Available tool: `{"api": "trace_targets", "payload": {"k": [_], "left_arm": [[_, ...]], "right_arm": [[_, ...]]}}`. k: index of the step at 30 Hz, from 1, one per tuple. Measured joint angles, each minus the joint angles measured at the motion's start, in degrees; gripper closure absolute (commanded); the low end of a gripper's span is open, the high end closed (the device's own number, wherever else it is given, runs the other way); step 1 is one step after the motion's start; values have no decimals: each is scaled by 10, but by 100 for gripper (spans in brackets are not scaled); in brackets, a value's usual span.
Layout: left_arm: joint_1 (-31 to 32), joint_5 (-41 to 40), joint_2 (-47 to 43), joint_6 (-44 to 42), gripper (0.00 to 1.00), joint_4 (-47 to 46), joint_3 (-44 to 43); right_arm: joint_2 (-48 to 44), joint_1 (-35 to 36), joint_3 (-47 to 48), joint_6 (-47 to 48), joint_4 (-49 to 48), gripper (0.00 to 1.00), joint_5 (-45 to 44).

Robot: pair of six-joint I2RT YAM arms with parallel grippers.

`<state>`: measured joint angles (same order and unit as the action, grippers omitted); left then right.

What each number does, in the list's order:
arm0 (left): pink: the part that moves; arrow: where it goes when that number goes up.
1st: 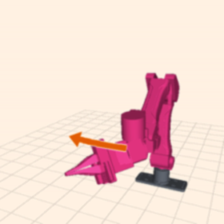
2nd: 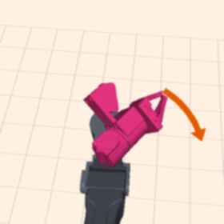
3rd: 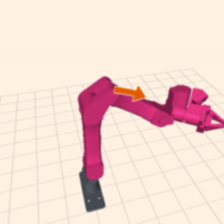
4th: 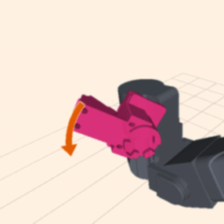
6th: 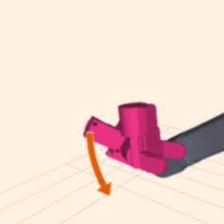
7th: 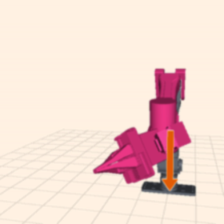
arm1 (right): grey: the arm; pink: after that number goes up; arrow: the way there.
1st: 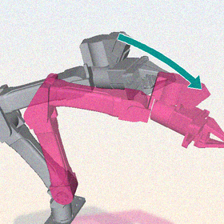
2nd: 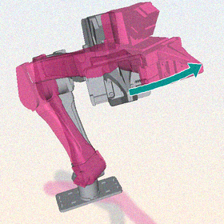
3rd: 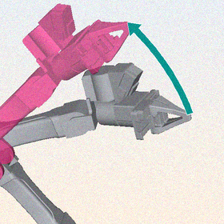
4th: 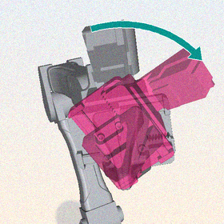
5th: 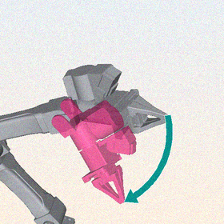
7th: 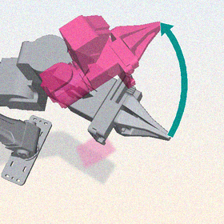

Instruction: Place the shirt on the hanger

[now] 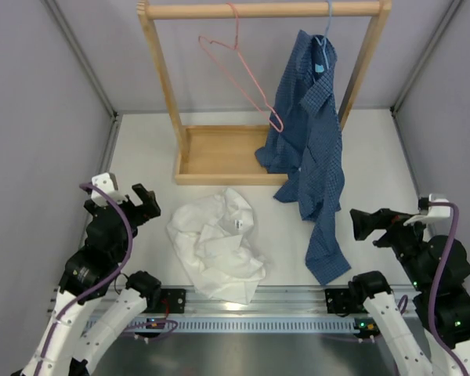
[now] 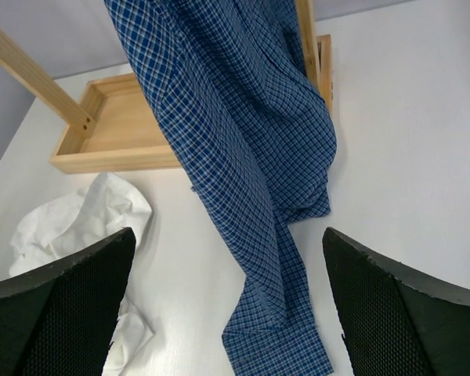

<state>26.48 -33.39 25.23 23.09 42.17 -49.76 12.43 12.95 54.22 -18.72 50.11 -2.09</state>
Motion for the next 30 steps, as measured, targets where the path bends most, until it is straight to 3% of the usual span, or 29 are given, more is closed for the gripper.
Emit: {"api": "trace_targets", "payload": {"k": [5,10,16,23,26,30], "left_arm": [[0,-1,0,14,2,0,0],[0,58,57,32,2,12,-40],[12,119,277,48,2,-15,-112],[146,110,600,42,2,-32,-196],[181,104,663,37,9,-34,-221],[181,74,710,37,30,-35,-229]], "right_arm": [[0,0,-9,-4,0,1,4],[-7,0,-46,-11,-9,1,54],[11,0,-105,-32,-19,0,133],[16,0,-141,-40,-36,1,176],[16,0,-141,-39,-40,0,193],[16,0,-141,-39,-44,1,209]]}}
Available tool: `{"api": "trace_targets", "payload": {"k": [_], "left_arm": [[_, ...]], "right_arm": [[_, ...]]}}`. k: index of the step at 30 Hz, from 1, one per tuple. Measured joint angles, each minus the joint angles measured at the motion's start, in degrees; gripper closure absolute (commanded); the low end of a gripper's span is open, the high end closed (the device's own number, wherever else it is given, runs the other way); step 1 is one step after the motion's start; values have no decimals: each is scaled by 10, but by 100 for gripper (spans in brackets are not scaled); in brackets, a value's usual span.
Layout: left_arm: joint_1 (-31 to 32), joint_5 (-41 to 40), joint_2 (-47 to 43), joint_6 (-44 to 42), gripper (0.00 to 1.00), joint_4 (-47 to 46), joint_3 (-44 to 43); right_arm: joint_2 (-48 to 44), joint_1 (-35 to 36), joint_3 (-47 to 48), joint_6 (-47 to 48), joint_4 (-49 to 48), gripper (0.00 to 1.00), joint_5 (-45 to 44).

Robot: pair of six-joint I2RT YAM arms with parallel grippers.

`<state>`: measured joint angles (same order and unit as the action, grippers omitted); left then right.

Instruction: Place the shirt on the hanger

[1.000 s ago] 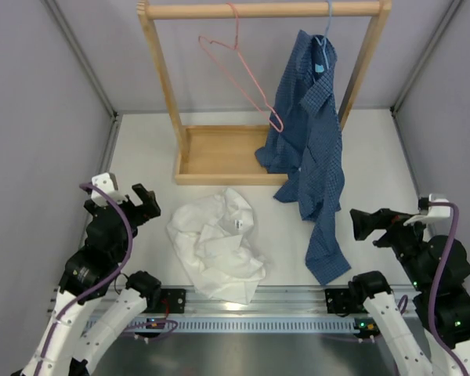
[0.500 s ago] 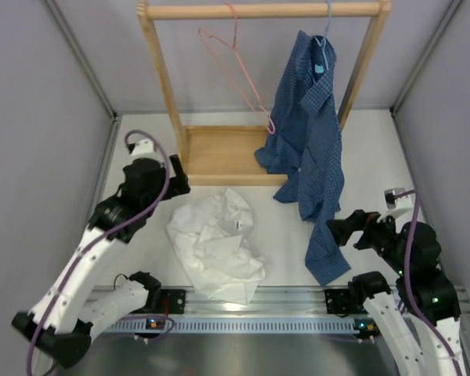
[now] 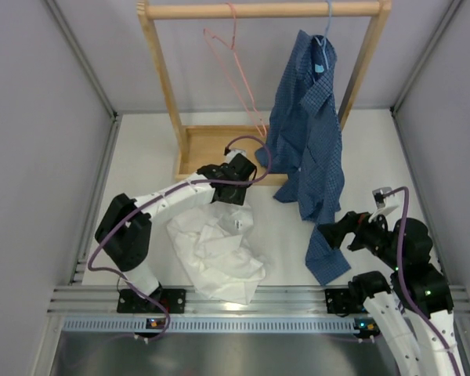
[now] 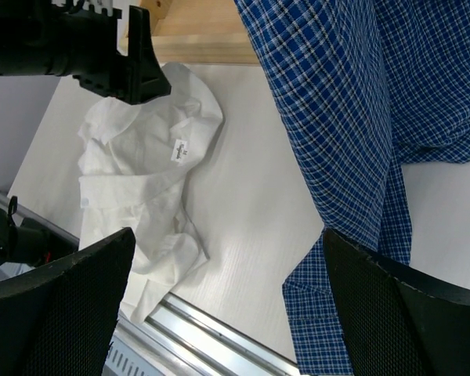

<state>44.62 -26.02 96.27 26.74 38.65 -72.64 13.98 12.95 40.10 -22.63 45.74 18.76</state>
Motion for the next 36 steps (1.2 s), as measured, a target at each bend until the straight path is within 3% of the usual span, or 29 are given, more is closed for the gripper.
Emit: {"api": "trace_targets", "payload": {"k": [5,6,8,9,10,11,17,21,24,30,34,36], "left_arm": [[-4,-24,27,5,34,0,5],[-4,-26,30,7,40,-1,7],[-4,-26,34,13,69,0,12],[-4,-26,36,16,89,0,13],[-4,-26,38,19,97,-1,14],[-4,-26,38,19,100,1,15],[-4,-45,0,22,100,1,18],[-4,-65,-112,34,100,0,27],[-4,-60,-230,35,100,-11,38],[-5,22,-390,33,100,-38,83],[-5,62,-424,42,100,-42,117],[-5,73,-438,52,100,-43,134]], "right_arm": [[-1,0,0,0,-4,1,8],[-1,0,0,0,-4,0,10],[-1,0,-3,0,-11,1,21],[-1,0,-8,0,-19,0,33],[-1,0,-14,1,-25,1,49],[-1,0,-20,0,-34,1,69],[-2,0,-57,-33,-126,1,239],[-2,0,-56,-58,-199,2,319],[24,0,-49,-67,-228,8,345],[119,48,-28,-76,-254,16,295],[179,183,-28,-81,-296,21,204],[229,270,-24,-83,-315,23,116]]}}
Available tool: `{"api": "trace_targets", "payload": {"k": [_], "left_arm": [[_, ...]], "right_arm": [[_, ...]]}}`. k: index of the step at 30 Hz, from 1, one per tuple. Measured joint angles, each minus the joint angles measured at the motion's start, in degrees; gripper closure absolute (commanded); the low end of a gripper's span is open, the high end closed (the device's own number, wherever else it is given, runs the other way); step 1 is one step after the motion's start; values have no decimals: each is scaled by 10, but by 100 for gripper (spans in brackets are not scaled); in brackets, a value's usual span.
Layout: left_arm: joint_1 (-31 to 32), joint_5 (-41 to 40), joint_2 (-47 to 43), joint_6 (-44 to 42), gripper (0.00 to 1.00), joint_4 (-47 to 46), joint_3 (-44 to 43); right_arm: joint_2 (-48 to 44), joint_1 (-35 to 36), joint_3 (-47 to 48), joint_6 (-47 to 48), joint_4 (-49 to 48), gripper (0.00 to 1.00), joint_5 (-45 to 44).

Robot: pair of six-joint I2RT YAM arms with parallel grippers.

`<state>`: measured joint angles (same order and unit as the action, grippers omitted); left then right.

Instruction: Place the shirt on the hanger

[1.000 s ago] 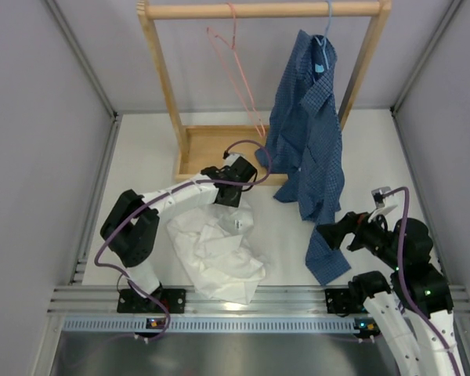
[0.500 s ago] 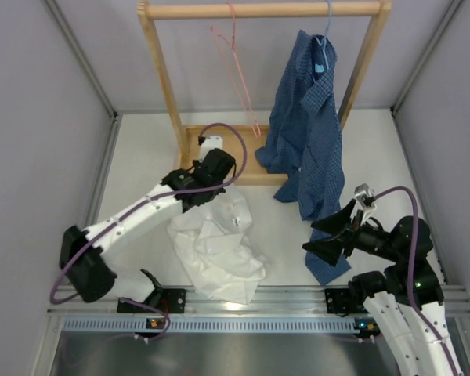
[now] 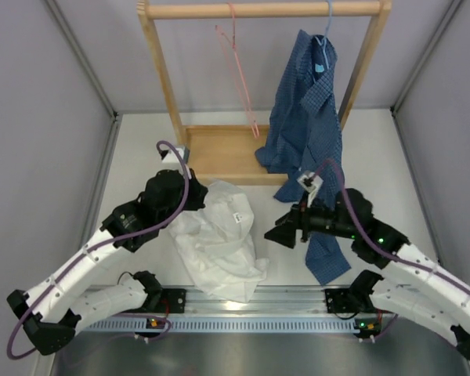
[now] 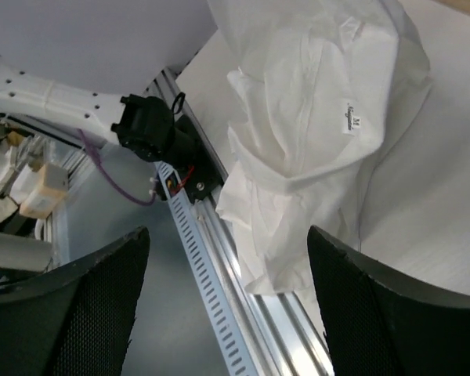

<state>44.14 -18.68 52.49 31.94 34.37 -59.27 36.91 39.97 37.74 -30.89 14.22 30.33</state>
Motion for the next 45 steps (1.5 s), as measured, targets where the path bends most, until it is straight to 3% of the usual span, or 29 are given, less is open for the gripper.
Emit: {"api": "trace_targets", "payload": {"k": [5,9,12,15,19,25,32,35,39,45], "left_arm": [[0,4,-45,25,100,1,23],[0,3,-71,35,100,1,26],[0,2,-81,39,100,1,29],[0,2,-88,40,100,1,35],[0,-2,-100,41,100,2,37],[0,-37,-121,18,100,29,-5],[0,-90,-73,-76,100,22,-283],[0,-78,-86,-83,100,-23,-315],[0,-7,-136,-52,100,-118,-153],[1,96,-148,34,100,-178,224]], "right_arm": [[167,150,11,-36,-53,29,-205],[253,220,11,-71,-80,40,-316],[304,229,18,-89,-122,53,-353],[351,229,37,-98,-147,79,-372],[388,229,65,-101,-166,100,-398],[389,229,157,-44,-120,100,-416],[388,238,531,106,-3,100,-402],[369,245,635,144,4,100,-404],[292,248,577,158,8,100,-447],[187,248,268,106,34,100,-522]]}}
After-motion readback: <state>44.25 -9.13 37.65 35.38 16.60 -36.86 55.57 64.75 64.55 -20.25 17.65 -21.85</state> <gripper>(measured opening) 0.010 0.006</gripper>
